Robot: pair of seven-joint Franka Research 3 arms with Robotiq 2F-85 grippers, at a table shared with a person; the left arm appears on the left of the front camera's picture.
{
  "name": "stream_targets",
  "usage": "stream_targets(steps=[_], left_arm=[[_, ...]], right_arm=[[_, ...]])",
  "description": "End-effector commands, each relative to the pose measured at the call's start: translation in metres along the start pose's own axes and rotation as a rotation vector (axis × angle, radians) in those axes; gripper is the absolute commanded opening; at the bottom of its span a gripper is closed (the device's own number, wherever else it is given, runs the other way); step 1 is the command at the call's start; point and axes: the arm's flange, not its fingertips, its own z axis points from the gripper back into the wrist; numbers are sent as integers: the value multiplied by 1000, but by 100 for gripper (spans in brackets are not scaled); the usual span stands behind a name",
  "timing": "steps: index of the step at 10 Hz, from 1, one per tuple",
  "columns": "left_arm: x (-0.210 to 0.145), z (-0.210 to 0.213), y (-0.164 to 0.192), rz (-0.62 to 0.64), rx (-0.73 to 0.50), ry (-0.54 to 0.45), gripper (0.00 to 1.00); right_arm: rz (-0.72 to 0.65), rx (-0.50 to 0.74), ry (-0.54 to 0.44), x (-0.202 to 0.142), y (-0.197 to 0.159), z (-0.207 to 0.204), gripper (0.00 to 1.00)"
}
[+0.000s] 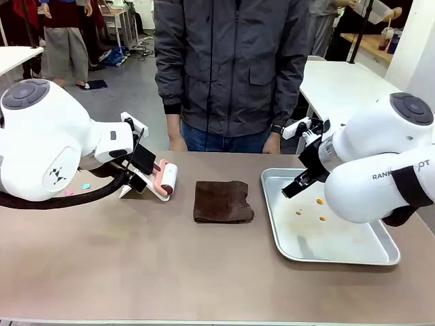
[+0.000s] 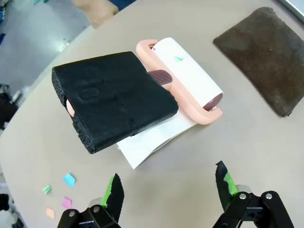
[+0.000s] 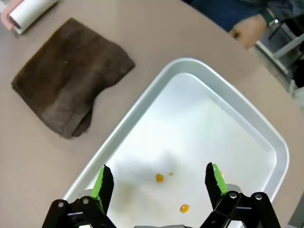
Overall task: Clean the surface of the table.
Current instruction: Hold the Lint Roller with your left hand and the towel with your right hand.
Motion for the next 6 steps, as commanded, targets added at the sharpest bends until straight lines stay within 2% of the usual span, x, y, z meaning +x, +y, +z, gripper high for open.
stream_targets(steps=[1,6], left_arm=[[0,0,0,0,0,0,100],[0,0,0,0,0,0,100]], right_arm=[[0,0,0,0,0,0,100],[0,0,0,0,0,0,100]])
